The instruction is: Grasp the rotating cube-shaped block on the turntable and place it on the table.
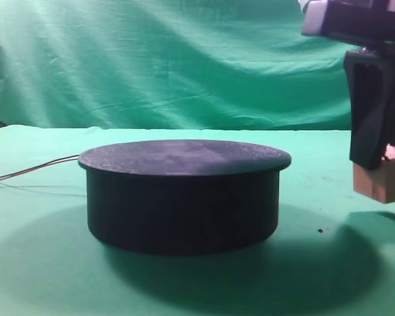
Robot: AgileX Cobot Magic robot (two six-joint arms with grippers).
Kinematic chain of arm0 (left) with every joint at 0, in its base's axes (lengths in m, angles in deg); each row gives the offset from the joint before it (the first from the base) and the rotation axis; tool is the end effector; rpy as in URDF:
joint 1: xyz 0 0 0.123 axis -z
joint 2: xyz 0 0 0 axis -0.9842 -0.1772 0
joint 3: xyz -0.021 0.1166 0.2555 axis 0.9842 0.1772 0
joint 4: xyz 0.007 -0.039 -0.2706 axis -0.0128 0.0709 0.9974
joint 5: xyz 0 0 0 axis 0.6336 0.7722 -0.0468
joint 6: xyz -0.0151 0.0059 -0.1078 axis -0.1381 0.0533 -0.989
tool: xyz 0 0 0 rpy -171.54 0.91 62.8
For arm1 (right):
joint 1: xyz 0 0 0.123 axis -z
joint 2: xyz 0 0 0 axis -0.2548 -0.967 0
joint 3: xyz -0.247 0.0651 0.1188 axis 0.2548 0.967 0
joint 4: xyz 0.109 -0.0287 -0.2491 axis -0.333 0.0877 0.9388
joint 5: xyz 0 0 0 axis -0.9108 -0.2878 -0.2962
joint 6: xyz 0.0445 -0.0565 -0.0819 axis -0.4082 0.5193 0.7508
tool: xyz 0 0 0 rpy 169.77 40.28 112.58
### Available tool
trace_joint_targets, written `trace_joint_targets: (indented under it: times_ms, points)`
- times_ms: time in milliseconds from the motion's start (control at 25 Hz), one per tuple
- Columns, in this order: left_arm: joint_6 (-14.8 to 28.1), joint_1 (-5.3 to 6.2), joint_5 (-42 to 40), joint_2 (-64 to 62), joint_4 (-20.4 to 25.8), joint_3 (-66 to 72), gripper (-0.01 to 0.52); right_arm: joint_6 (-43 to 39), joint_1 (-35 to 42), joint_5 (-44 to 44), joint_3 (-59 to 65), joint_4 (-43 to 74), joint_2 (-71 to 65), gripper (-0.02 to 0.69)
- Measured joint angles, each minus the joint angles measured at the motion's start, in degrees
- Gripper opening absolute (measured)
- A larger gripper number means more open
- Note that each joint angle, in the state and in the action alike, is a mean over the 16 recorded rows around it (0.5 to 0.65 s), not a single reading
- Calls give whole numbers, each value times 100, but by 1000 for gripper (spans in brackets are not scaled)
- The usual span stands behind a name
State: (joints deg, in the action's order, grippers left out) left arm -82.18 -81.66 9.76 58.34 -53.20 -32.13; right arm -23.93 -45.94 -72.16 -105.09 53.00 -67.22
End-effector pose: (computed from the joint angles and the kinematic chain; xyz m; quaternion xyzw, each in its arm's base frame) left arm 0.0948 0.0117 0.1682 0.0149 0.7978 0.0800 0.5974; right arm 0.2334 0.1512 0.1714 -0.1559 0.9799 0.0806 0.0948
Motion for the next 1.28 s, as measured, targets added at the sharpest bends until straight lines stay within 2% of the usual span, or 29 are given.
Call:
trace_joint_targets:
  times_ms: [160,440,560,920,1280]
  points:
    - [0,0,0,0,0,0,0,-99,0,-348,-105,134,527,301]
    - [0,0,0,0,0,0,0,-267,0,-1018,-29,436,1924,86]
    - [0,0,0,0,0,0,0,-297,0,-1165,188,506,2575,23]
    - [0,0,0,0,0,0,0,-240,0,-971,844,569,4121,0]
    - [0,0,0,0,0,0,0,726,73,-119,1159,635,4818,0]
